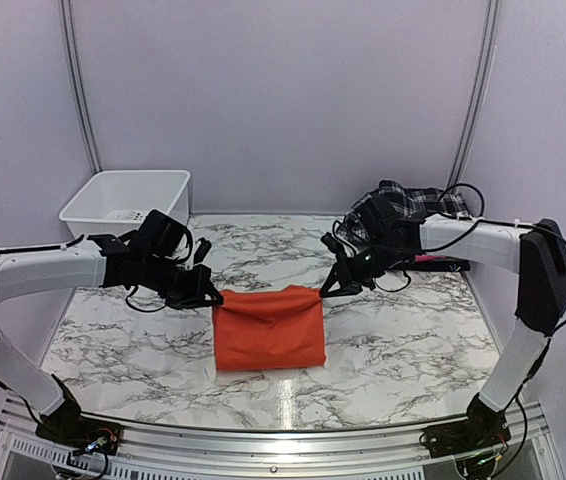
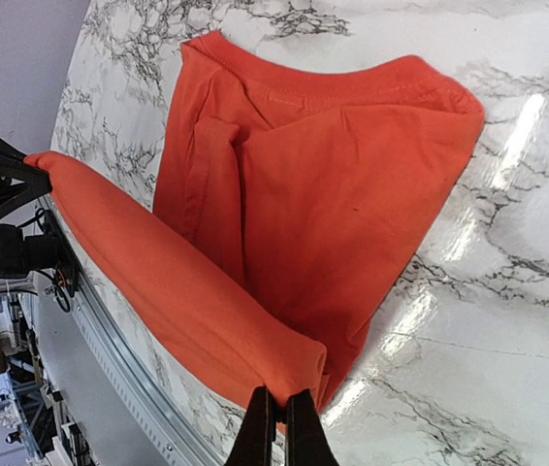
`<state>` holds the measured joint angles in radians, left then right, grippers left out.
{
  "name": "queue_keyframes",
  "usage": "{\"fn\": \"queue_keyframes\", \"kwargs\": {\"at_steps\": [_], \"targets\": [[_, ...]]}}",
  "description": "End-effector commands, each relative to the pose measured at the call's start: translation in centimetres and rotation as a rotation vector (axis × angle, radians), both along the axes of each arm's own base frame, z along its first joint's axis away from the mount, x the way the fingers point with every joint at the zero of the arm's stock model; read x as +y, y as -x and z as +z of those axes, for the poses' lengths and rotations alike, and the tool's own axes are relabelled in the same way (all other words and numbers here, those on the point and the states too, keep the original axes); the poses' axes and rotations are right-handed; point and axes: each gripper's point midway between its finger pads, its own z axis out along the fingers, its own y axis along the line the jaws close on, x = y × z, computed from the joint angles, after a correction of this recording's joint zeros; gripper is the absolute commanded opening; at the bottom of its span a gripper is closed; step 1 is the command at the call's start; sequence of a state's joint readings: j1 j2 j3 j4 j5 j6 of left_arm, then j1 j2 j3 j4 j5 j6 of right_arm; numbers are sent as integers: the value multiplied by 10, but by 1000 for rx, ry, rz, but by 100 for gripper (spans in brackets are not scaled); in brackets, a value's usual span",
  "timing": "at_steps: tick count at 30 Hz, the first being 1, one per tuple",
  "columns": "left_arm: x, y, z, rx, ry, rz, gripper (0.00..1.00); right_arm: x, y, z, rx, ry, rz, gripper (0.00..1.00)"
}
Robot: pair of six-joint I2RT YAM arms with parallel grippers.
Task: Fold and stack the mixed laundry pile
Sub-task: Fold the 2/3-rectangle-folded T-shirt at the center of the board.
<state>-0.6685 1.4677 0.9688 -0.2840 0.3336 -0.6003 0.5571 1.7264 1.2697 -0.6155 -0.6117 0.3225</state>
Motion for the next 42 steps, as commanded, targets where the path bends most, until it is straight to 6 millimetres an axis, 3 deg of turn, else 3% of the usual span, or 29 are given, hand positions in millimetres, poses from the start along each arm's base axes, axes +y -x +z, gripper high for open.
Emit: {"fn": "queue_keyframes", "kwargs": {"at_steps": [1, 17, 29, 30, 32, 35, 38, 42], "targets": [[3, -14, -2, 13, -27, -14, 0, 1, -19, 5, -20, 8, 7, 0], [19, -67, -21, 47, -35, 48, 0, 21, -89, 0, -61, -13, -17, 0], [25, -99, -53, 98, -64, 79, 0, 26, -129, -31, -29, -16, -35, 2], [28, -101, -56, 99, -75, 95, 2, 26, -134, -30, -31, -19, -44, 10], [39, -108, -56, 89, -98, 146, 20, 25, -144, -21, -46, -29, -63, 24], [54, -119, -35, 20, -95, 215, 40, 13, -152, -2, -82, -34, -97, 37], [57, -117, -11, -58, -71, 211, 45, 0, -147, 14, -122, -29, -100, 42], [43, -94, -6, -94, -52, 94, 47, 6, -119, 30, -126, -119, -38, 41]]}}
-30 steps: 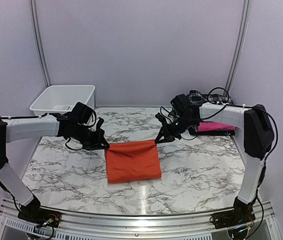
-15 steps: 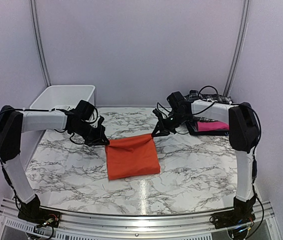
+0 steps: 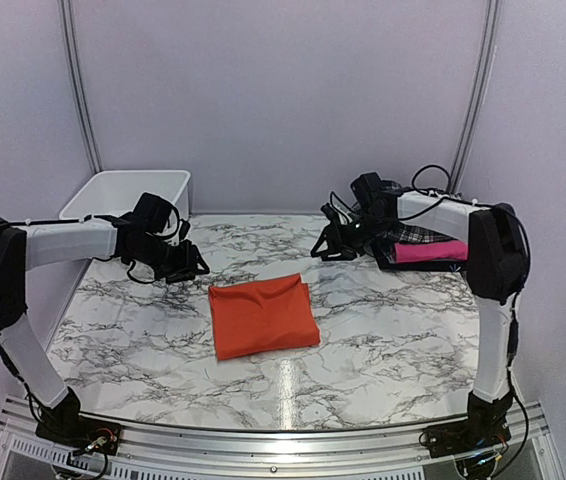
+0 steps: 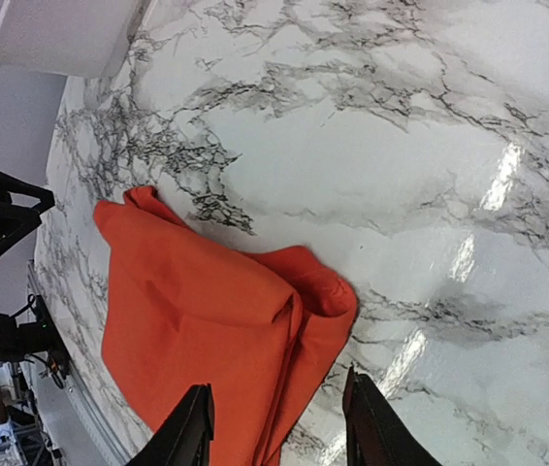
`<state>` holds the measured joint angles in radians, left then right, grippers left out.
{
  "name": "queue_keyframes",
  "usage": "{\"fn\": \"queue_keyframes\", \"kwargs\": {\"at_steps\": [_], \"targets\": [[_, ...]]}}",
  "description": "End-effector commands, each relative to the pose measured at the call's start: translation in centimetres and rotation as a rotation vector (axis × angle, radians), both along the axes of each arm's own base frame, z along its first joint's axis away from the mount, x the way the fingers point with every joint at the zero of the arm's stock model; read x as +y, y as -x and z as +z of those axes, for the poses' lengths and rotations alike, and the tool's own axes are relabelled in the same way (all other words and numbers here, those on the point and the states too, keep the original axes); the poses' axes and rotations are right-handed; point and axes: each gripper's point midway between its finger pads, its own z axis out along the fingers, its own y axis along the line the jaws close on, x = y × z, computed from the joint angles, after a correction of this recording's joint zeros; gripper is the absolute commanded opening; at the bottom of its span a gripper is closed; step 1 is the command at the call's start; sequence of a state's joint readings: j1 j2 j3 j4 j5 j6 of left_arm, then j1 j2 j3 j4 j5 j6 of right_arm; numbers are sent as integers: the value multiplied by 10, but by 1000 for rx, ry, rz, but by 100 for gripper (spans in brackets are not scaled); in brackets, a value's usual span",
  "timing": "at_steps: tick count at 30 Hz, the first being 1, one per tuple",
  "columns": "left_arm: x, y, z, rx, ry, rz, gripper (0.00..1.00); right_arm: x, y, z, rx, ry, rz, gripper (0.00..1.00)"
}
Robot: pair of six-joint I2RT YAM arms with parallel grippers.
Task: Fold and stack the mixed laundry pile
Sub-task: Fold the 2/3-rectangle-folded T-shirt at the center of the board, then adjust the square-folded T-shirt at the center of the board.
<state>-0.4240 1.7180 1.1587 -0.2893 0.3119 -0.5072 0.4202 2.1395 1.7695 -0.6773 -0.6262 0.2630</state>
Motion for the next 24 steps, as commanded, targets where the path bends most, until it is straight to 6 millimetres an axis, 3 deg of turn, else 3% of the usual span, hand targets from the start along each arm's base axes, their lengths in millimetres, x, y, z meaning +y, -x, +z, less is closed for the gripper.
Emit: {"fn": "queue_keyframes", "kwargs": {"at_steps": [1, 4, 7, 10, 15, 18, 21, 24], "targets": [[-20, 20, 19, -81, 34, -135, 46, 11, 27, 45, -68, -128, 79, 41], [-45, 38, 10, -54, 64, -221, 45, 35, 48, 39, -39, -166, 149, 40], [-58, 42, -4, -15, 81, -222, 39, 51, 54, 24, -23, -152, 188, 39], [-65, 35, -16, 14, 104, -202, 32, 63, 52, 17, -12, -185, 203, 35], [-67, 7, -39, 24, 95, -151, 31, 86, 46, -7, 21, -226, 229, 31], [-61, -17, -53, 27, 78, -100, 31, 82, 38, -34, 40, -187, 201, 30], [-56, -36, -63, 33, 87, -59, 32, 64, 30, -63, 73, -117, 140, 30], [-54, -45, -72, 60, 100, -36, 33, 45, 27, -79, 94, -66, 98, 31]]}}
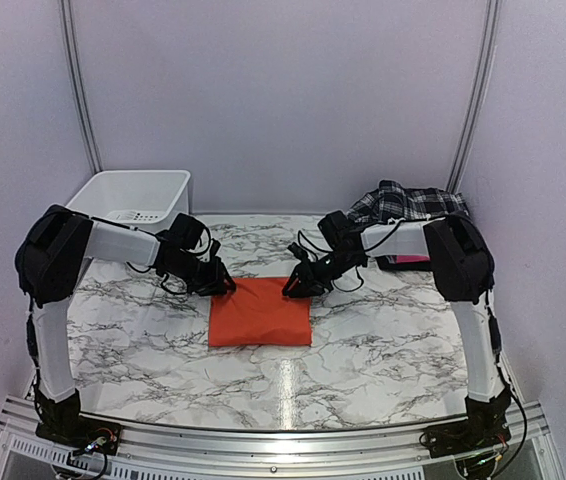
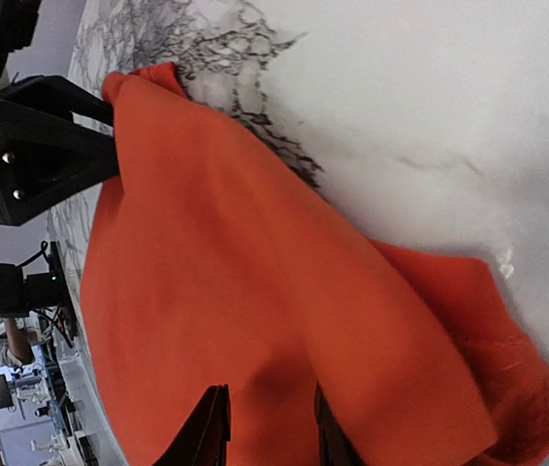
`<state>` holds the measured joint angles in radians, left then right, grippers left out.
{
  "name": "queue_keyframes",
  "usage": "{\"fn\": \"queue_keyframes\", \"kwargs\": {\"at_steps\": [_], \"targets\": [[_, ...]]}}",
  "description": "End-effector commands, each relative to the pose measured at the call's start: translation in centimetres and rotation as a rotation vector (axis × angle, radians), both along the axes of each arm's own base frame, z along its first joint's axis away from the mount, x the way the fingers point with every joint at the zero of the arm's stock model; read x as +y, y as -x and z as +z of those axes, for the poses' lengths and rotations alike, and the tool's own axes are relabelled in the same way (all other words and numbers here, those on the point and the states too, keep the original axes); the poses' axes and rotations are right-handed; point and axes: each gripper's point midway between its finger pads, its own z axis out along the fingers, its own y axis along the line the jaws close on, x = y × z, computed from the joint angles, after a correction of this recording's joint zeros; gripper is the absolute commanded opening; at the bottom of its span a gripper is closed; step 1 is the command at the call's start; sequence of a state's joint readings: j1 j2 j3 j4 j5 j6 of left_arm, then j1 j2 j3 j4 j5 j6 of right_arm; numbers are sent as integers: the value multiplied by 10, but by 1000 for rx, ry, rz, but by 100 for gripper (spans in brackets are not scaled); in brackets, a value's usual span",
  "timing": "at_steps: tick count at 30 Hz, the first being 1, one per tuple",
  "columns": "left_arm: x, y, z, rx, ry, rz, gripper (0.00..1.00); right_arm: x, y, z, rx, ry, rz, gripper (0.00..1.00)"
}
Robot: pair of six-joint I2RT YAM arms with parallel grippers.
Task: Fold and stack the mixed laundry pile
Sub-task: Adjust the square-folded T-shirt at the center of the board.
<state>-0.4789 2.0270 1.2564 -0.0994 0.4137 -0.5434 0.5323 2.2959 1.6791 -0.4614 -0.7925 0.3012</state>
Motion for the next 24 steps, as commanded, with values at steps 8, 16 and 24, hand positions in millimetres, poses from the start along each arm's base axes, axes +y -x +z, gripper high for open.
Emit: {"fn": "queue_keyframes", "kwargs": {"at_steps": [8, 16, 24], "targets": [[16, -16, 33, -93, 26, 44, 59, -36, -23, 33, -110, 47, -74, 35], [23, 1, 72, -224, 6, -38, 78, -37, -38, 76, -195, -6, -136, 54], [18, -23, 58, -219, -39, -35, 75, -46, -75, 38, -227, 124, -153, 61]]}}
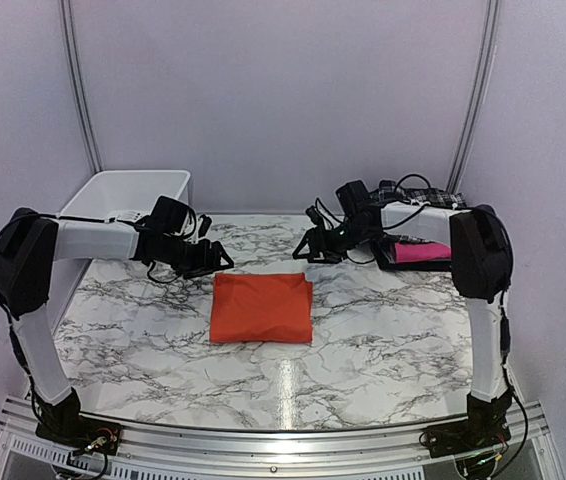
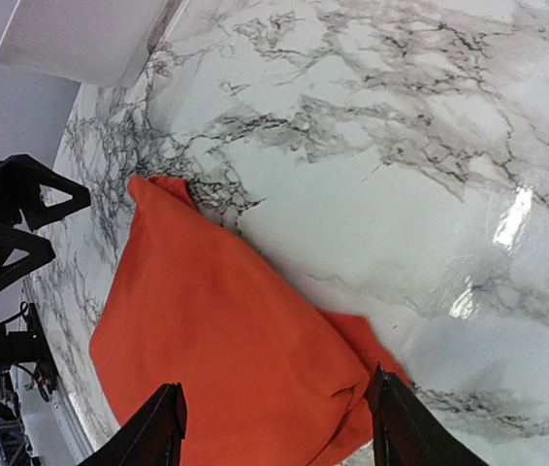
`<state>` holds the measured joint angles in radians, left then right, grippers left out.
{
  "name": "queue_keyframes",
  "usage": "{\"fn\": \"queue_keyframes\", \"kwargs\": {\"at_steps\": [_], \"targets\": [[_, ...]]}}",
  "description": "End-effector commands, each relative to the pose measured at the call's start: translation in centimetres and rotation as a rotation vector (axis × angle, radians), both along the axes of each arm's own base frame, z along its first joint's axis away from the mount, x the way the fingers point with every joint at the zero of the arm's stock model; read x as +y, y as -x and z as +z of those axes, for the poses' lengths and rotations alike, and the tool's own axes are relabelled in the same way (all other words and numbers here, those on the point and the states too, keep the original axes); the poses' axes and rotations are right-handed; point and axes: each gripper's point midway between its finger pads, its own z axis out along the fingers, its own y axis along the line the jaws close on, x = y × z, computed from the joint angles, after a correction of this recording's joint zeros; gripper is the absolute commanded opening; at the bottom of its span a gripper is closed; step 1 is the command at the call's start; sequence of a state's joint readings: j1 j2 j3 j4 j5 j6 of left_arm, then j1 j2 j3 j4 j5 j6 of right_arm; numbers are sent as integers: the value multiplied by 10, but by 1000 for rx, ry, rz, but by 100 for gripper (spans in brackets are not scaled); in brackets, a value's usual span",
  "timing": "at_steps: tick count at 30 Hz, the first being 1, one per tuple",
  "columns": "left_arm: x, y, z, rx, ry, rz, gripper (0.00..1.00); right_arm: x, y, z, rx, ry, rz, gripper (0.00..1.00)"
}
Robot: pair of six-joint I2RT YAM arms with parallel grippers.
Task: Fold and stack the mixed laundry pile
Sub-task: Adjust the square-folded T-shirt at the center of the board.
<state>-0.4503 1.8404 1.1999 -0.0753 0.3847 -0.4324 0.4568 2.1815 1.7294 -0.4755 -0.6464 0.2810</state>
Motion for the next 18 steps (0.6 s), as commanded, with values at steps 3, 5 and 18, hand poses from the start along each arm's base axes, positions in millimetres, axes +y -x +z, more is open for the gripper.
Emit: {"fn": "queue_keyframes", "kwargs": {"at_steps": [3, 5, 18], "targets": [[-1, -23, -17, 11, -52, 2, 75, -5, -22, -32, -10, 76, -6, 62], [-2, -26, -23, 27, -55, 0, 75, -2, -19, -39, 6, 69, 12, 62], [2, -34, -51, 94, -63, 41, 68, 11, -1, -50, 69, -13, 77, 34]]}}
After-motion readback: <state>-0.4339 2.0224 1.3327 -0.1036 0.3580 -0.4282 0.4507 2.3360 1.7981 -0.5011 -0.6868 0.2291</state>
